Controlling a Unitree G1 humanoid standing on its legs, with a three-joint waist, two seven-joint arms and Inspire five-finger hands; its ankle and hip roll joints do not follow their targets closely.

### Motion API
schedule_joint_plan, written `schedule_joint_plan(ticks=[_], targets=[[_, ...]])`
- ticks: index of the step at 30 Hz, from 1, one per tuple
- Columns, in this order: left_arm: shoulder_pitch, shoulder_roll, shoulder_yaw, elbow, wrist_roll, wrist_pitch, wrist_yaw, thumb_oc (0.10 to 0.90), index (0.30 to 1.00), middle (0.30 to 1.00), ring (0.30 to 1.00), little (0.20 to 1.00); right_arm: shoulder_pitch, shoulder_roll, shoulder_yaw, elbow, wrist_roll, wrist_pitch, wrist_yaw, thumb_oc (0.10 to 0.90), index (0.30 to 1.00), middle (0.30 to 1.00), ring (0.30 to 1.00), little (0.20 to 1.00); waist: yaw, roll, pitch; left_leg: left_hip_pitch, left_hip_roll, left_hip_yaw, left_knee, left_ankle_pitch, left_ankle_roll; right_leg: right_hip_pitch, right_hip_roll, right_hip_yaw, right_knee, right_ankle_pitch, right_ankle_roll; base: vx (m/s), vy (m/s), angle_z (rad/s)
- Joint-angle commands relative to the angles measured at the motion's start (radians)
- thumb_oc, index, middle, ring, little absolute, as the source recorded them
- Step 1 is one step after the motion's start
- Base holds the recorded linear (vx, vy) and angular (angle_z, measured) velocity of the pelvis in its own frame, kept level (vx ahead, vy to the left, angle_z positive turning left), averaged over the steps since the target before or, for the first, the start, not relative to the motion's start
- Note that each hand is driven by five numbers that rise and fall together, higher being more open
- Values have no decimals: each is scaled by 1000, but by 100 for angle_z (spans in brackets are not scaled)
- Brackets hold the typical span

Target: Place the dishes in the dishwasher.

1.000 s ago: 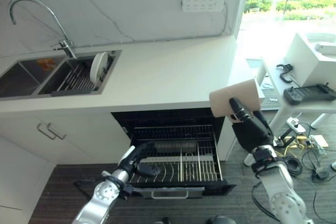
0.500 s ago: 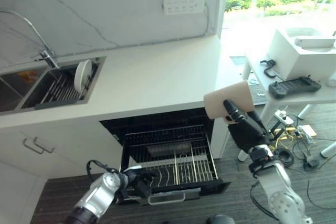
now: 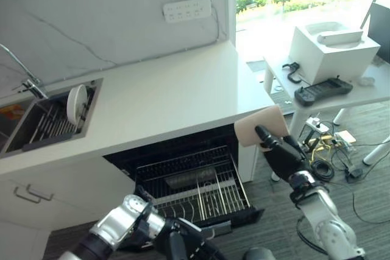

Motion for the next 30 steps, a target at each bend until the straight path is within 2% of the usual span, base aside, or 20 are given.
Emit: schedule_joint_plan(ticks=[1,2,4,6,8,9,10,11,12,13,14,15,17,18,20,24,25,30], targets=[[18,15,1,-76,-92,6,-175,800,900,900,900,900,-118,15,-46,-121,34,-62,92,400,300,300,300,300,-13,-35,-19,-36,42,-42,127,-136,-8,84,-38,17,-94,23,123,0,0,0],[19,15,3,-75,-92,3,-168,800,900,900,900,900,-117,16,-47,-120,32,-62,92,400,300,300,300,300,-13,-35,-20,-36,42,-43,127,-136,-8,84,-39,17,-94,23,123,0,0,0],[25,18,19,-70,-125,-12,-46,800,900,900,900,900,-113,23,-47,-117,12,-63,89,400,300,300,300,300,-7,-35,-23,-38,40,-47,127,-134,-8,84,-41,12,-94,25,123,0,0,0],[33,14,75,-60,-239,-33,223,800,900,900,900,900,-98,32,-57,-132,-11,-53,77,400,300,300,300,300,7,-36,-26,-41,36,-56,127,-131,-6,86,-44,3,-94,25,122,-5,-1,3],[38,6,128,-47,-329,-53,331,800,900,900,900,900,-82,36,-70,-146,-18,-42,70,400,300,300,300,300,17,-39,-27,-43,35,-61,127,-128,-6,88,-48,-5,-94,26,123,-3,-7,16],[46,-1,168,-40,-372,-65,351,800,900,900,900,900,-70,38,-80,-154,-21,-31,67,400,300,300,300,300,22,-41,-28,-44,35,-64,127,-126,-7,89,-50,-9,-94,27,123,-3,-12,15],[69,-19,228,-32,-449,-110,424,800,900,900,900,900,-56,42,-94,-155,-28,-15,84,400,300,300,300,300,31,-44,-28,-47,35,-67,127,-123,-8,89,-52,-13,-94,29,121,-2,-11,11],[77,-30,249,-30,-482,-131,468,800,900,900,900,900,-50,44,-98,-155,-33,-16,91,400,300,300,300,300,36,-46,-28,-49,34,-69,127,-121,-9,89,-53,-14,-94,30,121,-3,-12,4],[102,-59,316,-20,-542,-241,625,800,900,900,900,900,-37,53,-102,-156,-55,-29,100,400,300,300,300,300,50,-51,-26,-52,33,-75,127,-118,-10,90,-56,-23,-94,30,119,-1,-7,8],[105,-63,327,-20,-551,-259,651,800,900,900,900,900,-36,54,-102,-157,-57,-31,99,400,300,300,300,300,52,-52,-26,-52,33,-76,127,-117,-10,91,-57,-25,-94,29,118,2,-8,13],[110,-82,376,-10,-556,-341,746,800,900,900,900,900,-35,57,-107,-162,-70,-36,91,400,300,300,300,300,62,-57,-26,-54,32,-80,127,-116,-10,94,-59,-31,-94,27,117,5,-8,24],[111,-84,405,-7,-587,-385,772,800,900,900,900,900,-36,58,-113,-164,-75,-35,84,400,300,300,300,300,68,-61,-26,-55,32,-83,127,-115,-10,95,-61,-36,-94,25,117,7,-12,21],[113,-124,458,-8,-646,-395,807,800,900,900,900,900,-39,75,-115,-163,-92,-33,77,400,300,300,300,300,80,-67,-27,-59,32,-88,127,-111,-12,97,-66,-47,-94,23,114,2,-16,11],[112,-143,479,1,-648,-421,831,800,900,900,900,900,-44,82,-117,-154,-96,-32,79,400,300,300,300,300,85,-70,-27,-61,33,-89,127,-111,-13,98,-68,-53,-94,22,113,2,-20,14],[86,-170,502,24,-671,-485,938,800,900,900,900,900,-66,90,-111,-155,-106,-28,65,400,300,300,300,300,93,-77,-29,-67,31,-101,127,-107,-15,101,-72,-65,-94,19,110,15,-22,19],[83,-197,522,47,-612,-569,1054,800,900,900,900,900,-72,96,-105,-160,-170,-32,57,400,300,300,300,300,100,-82,-29,-70,31,-106,127,-105,-16,103,-74,-72,-94,15,107,18,-8,8],[84,-204,521,47,-594,-573,1080,800,900,900,900,900,-73,94,-106,-162,-181,-26,52,400,300,300,300,300,102,-83,-28,-71,31,-108,127,-104,-16,104,-74,-73,-94,14,106,21,-2,7],[107,-230,505,83,-529,-497,1132,800,900,900,900,900,-67,86,-112,-150,-244,1,57,400,300,300,300,300,103,-86,-22,-72,33,-108,127,-102,-17,107,-71,-75,-94,13,106,55,-9,8]])
